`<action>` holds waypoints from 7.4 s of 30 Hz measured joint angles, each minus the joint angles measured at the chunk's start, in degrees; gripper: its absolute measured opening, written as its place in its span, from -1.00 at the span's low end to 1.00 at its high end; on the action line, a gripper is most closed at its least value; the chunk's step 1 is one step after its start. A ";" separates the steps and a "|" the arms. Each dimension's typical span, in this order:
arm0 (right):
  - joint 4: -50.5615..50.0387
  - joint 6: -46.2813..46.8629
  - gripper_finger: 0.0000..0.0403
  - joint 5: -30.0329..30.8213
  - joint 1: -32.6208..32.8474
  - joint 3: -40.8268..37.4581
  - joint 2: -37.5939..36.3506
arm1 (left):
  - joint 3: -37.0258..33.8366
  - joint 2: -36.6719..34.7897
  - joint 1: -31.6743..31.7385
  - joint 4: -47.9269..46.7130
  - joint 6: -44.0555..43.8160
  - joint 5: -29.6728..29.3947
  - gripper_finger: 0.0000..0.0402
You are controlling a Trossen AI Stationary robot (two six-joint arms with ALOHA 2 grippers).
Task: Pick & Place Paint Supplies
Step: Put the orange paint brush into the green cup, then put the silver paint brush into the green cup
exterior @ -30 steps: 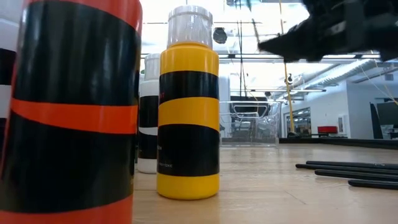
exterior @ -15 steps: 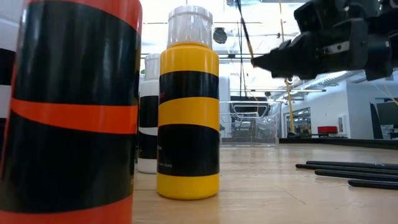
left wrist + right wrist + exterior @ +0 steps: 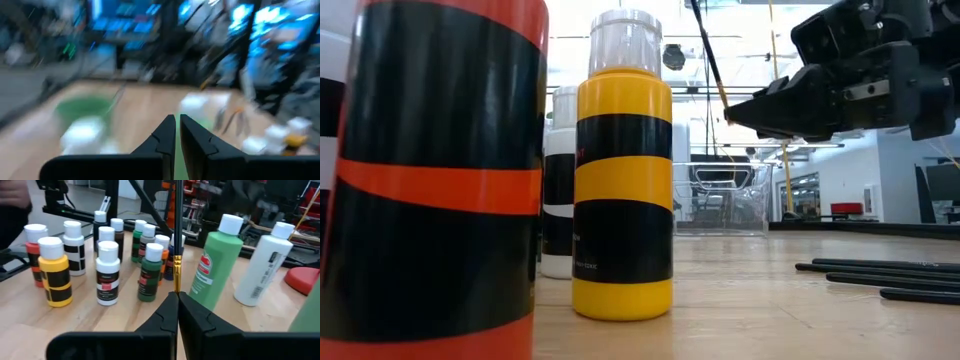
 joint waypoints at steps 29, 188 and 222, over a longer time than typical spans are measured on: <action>0.27 -2.84 -1.00 0.00 0.61 0.87 0.00 | 44.63 52.85 -13.89 3.75 18.50 -0.24 -0.33; -3.32 -2.59 -0.93 0.00 -0.12 0.87 0.00 | 29.43 48.28 15.74 9.24 -2.29 5.46 0.25; -3.74 -1.32 -0.94 0.00 -0.09 0.87 0.00 | -1.39 -23.08 10.07 -23.04 9.68 -3.77 -0.95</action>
